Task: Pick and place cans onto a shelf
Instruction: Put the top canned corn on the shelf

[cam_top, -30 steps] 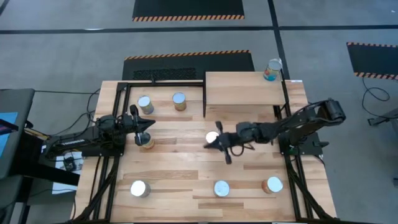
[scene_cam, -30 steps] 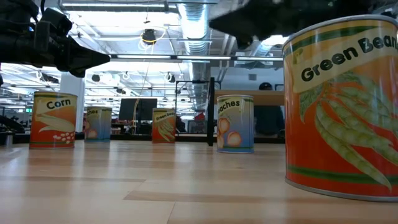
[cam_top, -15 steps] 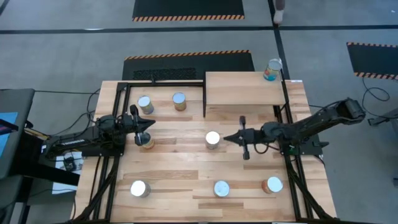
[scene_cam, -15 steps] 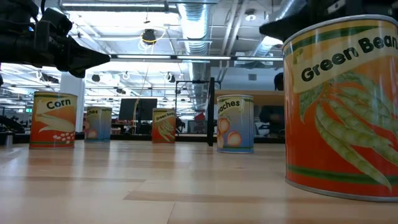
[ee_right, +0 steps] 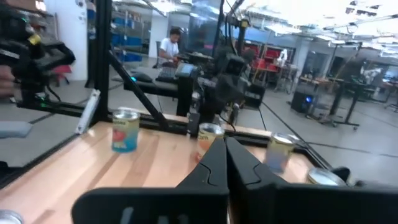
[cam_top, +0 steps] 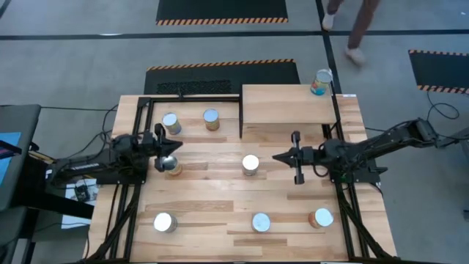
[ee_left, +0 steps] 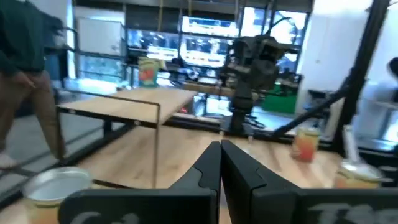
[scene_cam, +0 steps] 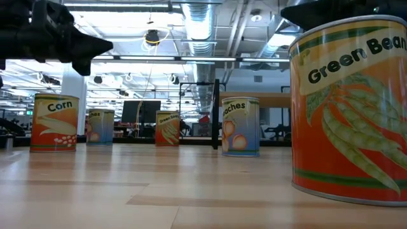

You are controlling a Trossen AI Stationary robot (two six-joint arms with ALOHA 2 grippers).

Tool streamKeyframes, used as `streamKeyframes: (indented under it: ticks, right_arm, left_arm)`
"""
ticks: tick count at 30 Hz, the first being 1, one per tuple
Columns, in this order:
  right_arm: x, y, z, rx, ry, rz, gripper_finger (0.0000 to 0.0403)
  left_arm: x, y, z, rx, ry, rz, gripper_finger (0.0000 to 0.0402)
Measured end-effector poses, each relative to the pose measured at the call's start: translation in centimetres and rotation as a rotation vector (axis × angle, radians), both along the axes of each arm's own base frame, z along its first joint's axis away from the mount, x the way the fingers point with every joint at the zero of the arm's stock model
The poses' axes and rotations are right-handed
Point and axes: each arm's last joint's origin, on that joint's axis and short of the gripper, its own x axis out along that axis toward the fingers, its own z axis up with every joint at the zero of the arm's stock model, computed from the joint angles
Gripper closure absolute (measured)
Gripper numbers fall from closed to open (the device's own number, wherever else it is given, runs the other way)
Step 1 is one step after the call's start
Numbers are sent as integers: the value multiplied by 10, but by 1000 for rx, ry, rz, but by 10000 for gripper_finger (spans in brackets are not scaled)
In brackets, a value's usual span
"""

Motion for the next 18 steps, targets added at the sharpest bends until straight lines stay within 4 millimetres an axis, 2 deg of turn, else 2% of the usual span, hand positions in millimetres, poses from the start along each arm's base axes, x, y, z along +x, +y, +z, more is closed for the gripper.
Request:
streamKeyframes:
  ticks: [4,9,14,18]
  right_arm:
    - [0,-2,-2,3,17,-35,398]
    - [0,-3,-5,10,54,-54,398]
    - [0,-3,-8,23,85,-61,397]
    - [0,-3,-9,22,94,-77,399]
  left_arm:
    - [6,-1,6,-84,151,-68,402]
    - [15,-6,29,-156,353,-100,401]
    - [18,-14,44,-244,675,-16,397]
    - [23,-23,51,-313,863,21,372]
